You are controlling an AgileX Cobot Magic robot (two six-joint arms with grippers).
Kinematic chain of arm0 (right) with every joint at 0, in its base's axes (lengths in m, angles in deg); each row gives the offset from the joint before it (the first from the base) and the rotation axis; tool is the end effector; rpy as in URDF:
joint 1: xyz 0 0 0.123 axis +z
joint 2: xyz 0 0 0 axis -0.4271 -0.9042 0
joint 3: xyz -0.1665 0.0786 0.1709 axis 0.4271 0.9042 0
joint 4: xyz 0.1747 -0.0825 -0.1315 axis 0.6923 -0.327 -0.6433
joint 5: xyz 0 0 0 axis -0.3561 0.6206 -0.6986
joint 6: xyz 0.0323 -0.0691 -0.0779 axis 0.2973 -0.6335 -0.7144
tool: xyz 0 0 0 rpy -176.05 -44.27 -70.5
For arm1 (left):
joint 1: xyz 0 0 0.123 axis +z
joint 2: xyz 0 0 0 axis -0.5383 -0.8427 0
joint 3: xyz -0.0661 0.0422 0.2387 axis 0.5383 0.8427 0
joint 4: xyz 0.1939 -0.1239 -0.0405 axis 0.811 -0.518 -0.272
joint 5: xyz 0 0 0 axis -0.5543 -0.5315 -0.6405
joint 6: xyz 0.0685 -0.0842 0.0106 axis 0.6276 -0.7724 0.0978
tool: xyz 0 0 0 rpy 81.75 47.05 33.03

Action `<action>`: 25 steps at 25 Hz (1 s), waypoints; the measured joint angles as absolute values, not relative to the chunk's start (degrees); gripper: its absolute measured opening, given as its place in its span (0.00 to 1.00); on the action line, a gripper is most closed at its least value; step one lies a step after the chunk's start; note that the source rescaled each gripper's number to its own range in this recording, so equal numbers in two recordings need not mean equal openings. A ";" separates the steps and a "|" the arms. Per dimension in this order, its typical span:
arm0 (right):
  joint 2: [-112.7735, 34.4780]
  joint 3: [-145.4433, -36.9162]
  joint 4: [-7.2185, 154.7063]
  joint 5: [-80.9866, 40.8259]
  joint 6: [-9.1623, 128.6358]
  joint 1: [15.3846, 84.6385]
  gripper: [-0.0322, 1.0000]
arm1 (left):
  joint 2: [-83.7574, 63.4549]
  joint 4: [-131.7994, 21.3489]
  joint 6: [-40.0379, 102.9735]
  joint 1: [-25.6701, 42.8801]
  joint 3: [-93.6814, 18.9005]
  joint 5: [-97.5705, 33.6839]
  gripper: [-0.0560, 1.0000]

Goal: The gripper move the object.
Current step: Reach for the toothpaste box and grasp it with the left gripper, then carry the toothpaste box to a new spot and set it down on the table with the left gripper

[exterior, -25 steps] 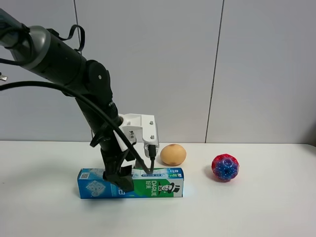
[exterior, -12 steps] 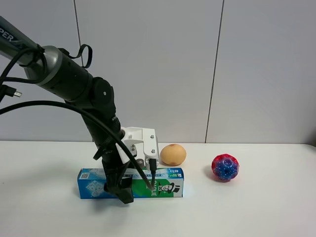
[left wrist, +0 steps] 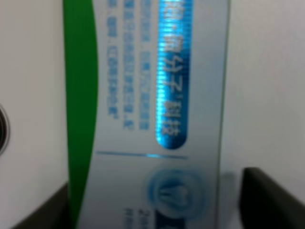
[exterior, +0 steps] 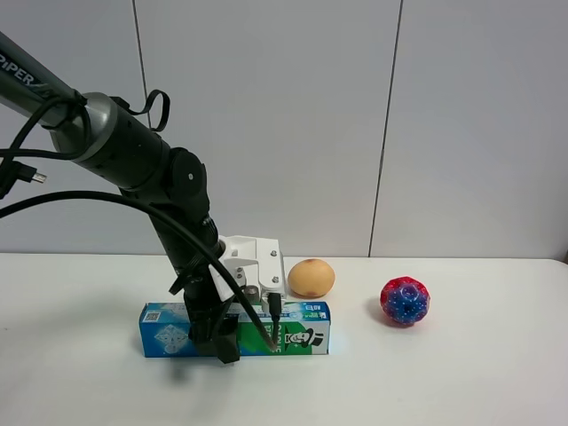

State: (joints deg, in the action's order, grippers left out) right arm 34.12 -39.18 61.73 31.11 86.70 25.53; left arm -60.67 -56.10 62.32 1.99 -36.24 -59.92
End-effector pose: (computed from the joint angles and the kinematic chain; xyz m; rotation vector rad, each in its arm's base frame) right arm 0.0301 -0.0067 0.2589 0.0714 2.0406 -0.0388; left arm 0.3346 -0.2144 0.0738 1.8783 2.0694 -0.0924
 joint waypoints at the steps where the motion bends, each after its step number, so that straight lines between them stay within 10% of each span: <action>1: 34.12 -39.18 61.73 31.11 86.70 25.53 1.00 | -60.67 -56.10 62.32 1.99 -36.24 -59.86 0.13; 25: 34.12 -39.18 61.73 31.11 86.70 25.53 1.00 | -57.68 -46.14 71.89 3.44 -71.43 -85.56 0.06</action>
State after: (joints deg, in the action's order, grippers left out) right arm 34.12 -39.18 61.73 31.11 86.70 25.53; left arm -57.68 -46.14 71.89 3.44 -71.43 -85.56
